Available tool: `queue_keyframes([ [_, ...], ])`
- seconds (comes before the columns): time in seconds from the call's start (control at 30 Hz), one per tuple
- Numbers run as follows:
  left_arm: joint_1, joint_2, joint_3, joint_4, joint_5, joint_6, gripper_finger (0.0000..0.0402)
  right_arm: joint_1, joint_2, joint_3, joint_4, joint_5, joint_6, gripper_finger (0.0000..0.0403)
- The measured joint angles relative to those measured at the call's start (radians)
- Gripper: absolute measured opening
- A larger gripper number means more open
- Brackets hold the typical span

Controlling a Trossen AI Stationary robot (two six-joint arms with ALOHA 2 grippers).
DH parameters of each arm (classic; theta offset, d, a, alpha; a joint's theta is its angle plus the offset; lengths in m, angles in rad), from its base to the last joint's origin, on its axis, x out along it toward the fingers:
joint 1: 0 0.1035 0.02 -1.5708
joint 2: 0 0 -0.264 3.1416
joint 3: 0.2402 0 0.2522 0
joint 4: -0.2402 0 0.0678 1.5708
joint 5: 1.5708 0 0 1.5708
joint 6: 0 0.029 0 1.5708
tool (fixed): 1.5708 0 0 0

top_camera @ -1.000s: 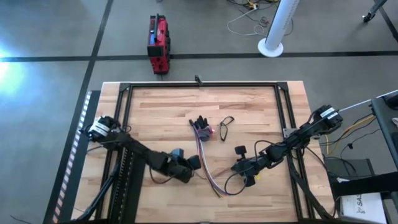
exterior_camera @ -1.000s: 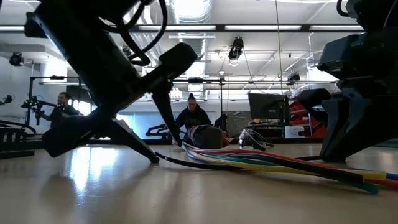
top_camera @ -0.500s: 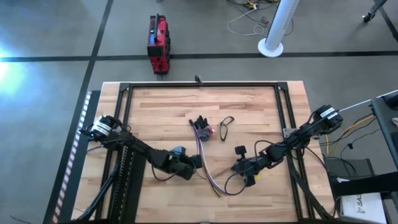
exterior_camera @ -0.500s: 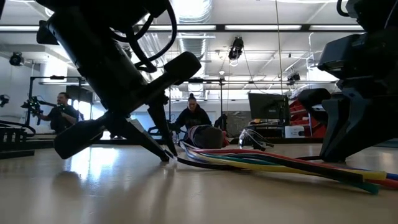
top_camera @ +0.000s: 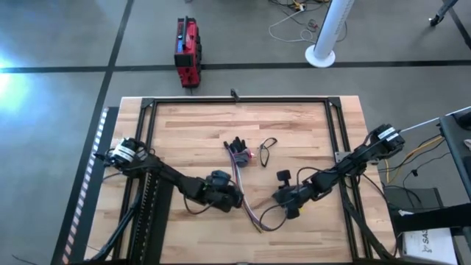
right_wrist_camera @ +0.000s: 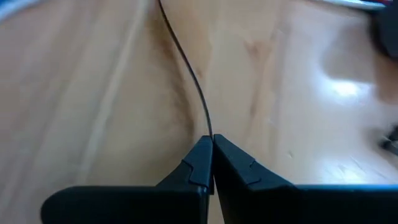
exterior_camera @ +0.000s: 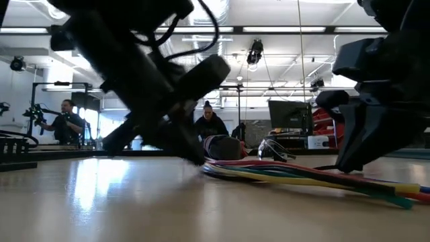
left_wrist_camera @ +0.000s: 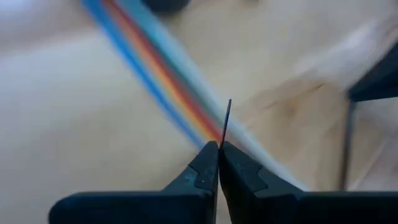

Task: Ziptie cables
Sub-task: Wrap the cable wires together using a black zip tie

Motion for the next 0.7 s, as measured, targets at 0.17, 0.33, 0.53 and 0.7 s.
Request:
queue_keyframes([
  [0.17, -0.019, -0.003, 0.100, -0.102, -0.088, 0.169, 0.0000, 0.001, -0.001, 0.076, -0.186, 0.042, 0.057, 0.0000],
  [0.33, -0.047, -0.005, 0.211, -0.298, -0.223, 0.213, 0.0000, 0.012, -0.002, 0.131, -0.239, 0.042, 0.069, 0.0000],
  [0.53, -0.101, -0.007, 0.242, -0.333, -0.335, 0.199, 0.0000, 0.023, -0.001, 0.149, -0.229, 0.085, 0.059, 0.0000],
  [0.7, -0.151, -0.008, 0.209, -0.312, -0.437, 0.209, 0.0000, 0.024, 0.031, 0.134, -0.131, 0.091, 0.069, 0.0000],
])
